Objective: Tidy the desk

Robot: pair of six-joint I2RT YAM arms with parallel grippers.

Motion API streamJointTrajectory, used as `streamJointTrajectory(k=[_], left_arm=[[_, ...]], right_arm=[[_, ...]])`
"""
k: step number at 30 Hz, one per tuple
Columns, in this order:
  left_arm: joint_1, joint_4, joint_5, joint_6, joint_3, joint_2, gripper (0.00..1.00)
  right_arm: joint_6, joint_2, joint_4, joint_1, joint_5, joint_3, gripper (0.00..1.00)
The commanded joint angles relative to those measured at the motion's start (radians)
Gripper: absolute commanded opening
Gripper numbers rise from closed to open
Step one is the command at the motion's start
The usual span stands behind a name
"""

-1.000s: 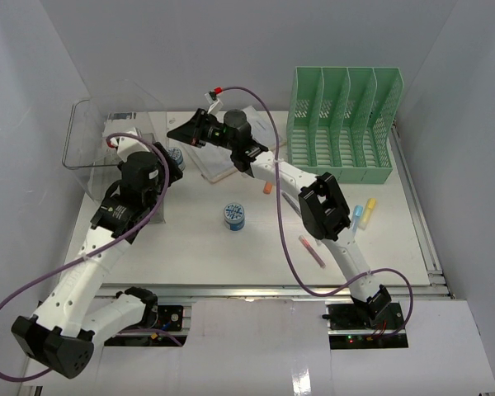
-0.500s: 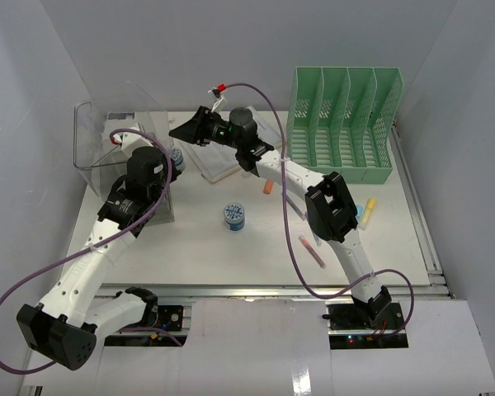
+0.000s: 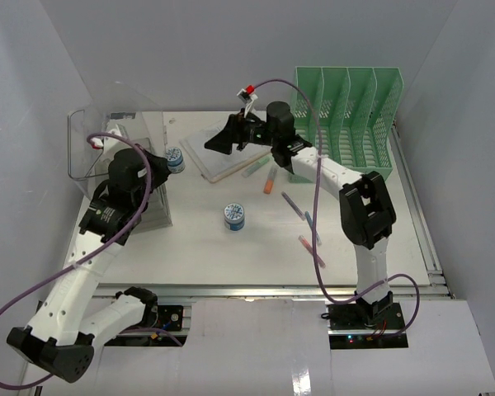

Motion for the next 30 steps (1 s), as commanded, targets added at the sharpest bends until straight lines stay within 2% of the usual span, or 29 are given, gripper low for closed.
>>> streamJointTrajectory(k=[1,3,5,9,14,18,24,30], left_arm=[[0.011,-0.047,-0.065,0.007,0.136,-0.125,0.0],[0.009,-0.084,-0.05,-0.016,0.171,-0.148,0.0],[0.011,-0.1,-0.044,-0.039,0.195,-0.16,0.0],[0.011,-0.177,-0.011,-0.09,0.246,-0.183,0.0],[0.01,-0.204,0.036,-0.136,0.238,-0.221,0.0],[0.011,-0.223,0.05,-0.168,0.203,-0.255,0.0],[0.009,-0.241,0.07,-0.196,0.137,-0.302,0.0],[0.009,-0.219,0.086,-0.217,0.015,-0.375,0.0]], right_arm=[[-0.584,-0.161,-0.43,-0.026,-0.124,-0.018,0.98],[-0.842,-0.181,-0.676,-0.022,-0.121,-0.025,0.95],[-1.015,-0.201,-0.825,-0.012,-0.074,-0.038,0.93],[-1.179,-0.277,-0.942,0.056,0.202,-0.178,0.9],[-1.051,-0.36,-0.847,0.145,0.334,-0.352,0.9],[-0.932,-0.373,-0.743,0.197,0.364,-0.427,0.9],[-0.895,-0.348,-0.652,0.231,0.451,-0.442,0.9],[-0.907,-0.277,-0.659,0.248,0.434,-0.394,0.9]])
